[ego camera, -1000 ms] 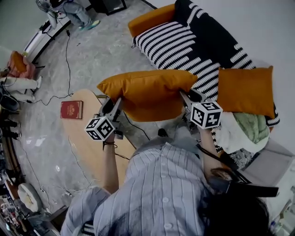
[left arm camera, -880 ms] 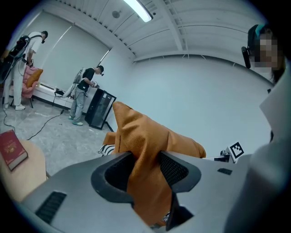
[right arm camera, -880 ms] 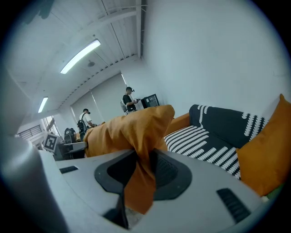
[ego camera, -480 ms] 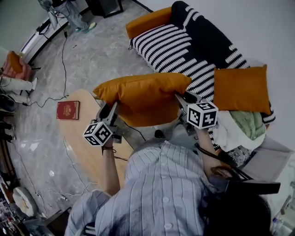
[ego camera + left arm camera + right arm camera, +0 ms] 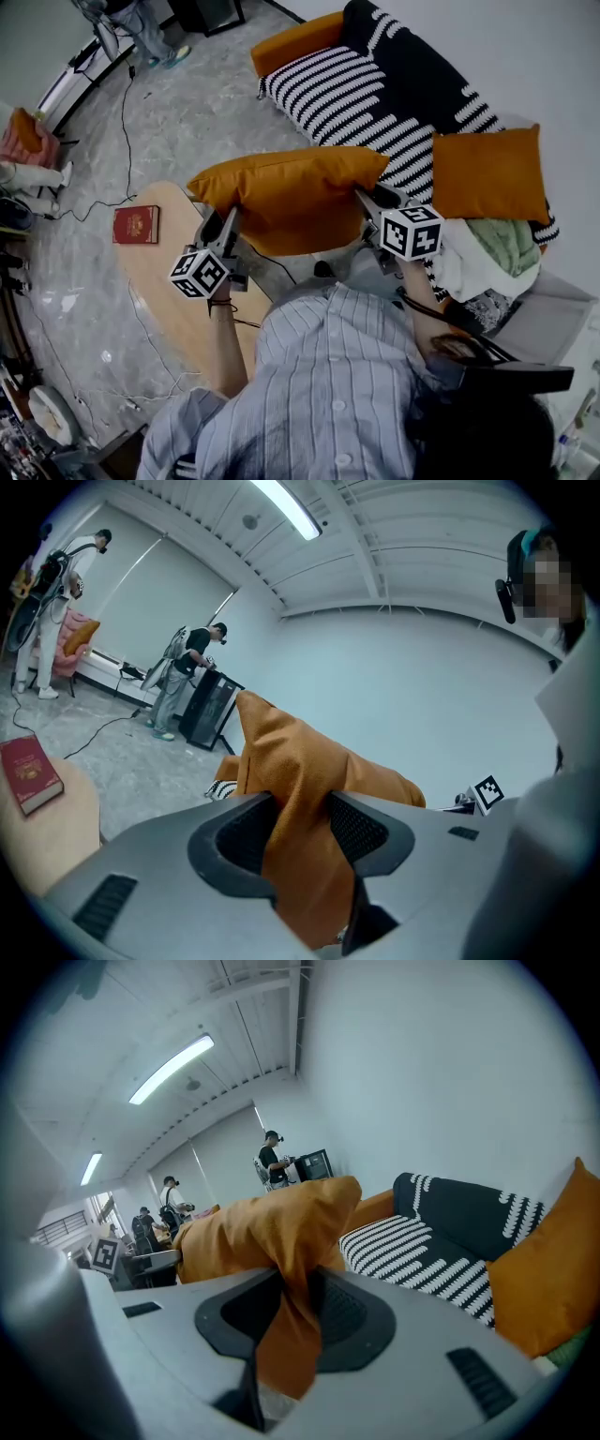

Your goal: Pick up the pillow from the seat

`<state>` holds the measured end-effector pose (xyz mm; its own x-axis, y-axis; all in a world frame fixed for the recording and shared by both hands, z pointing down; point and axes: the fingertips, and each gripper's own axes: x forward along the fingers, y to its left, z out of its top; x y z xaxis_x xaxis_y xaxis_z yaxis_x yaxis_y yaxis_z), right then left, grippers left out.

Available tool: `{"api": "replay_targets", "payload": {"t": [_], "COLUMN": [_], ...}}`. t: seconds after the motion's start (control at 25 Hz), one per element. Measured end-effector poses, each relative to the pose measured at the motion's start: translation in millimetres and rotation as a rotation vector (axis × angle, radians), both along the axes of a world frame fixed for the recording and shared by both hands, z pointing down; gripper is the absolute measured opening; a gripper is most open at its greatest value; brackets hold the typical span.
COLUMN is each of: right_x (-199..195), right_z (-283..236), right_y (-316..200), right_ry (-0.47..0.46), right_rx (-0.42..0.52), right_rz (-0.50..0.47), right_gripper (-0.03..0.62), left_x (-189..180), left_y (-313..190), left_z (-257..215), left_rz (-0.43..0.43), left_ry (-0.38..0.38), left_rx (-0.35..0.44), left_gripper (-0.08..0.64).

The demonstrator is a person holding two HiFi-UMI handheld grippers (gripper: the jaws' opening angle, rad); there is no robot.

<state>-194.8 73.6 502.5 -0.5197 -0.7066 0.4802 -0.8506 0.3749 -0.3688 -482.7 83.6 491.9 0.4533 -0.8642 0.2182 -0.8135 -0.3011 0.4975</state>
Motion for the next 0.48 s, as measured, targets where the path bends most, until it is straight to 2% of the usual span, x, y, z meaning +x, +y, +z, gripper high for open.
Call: {"api": "replay_targets", "payload": {"t": [0.28, 0.48], "right_x": [0, -10], "right_z": [0, 1], "right_y": [7, 3], "right_ry": [-0.008, -0.010], "right_rx": [-0.009, -0.013], "right_rz": [0.014, -0.036], "right_gripper": [0.112, 0.112], "left_x": [-1, -12], "left_y": [4, 15], "left_z": [-5, -8], "left_rz": [0.003, -0.052], "left_ry": [-0.006, -0.006], "left_rx": [0.009, 0.014], "left_gripper": [0.201, 0.201]}}
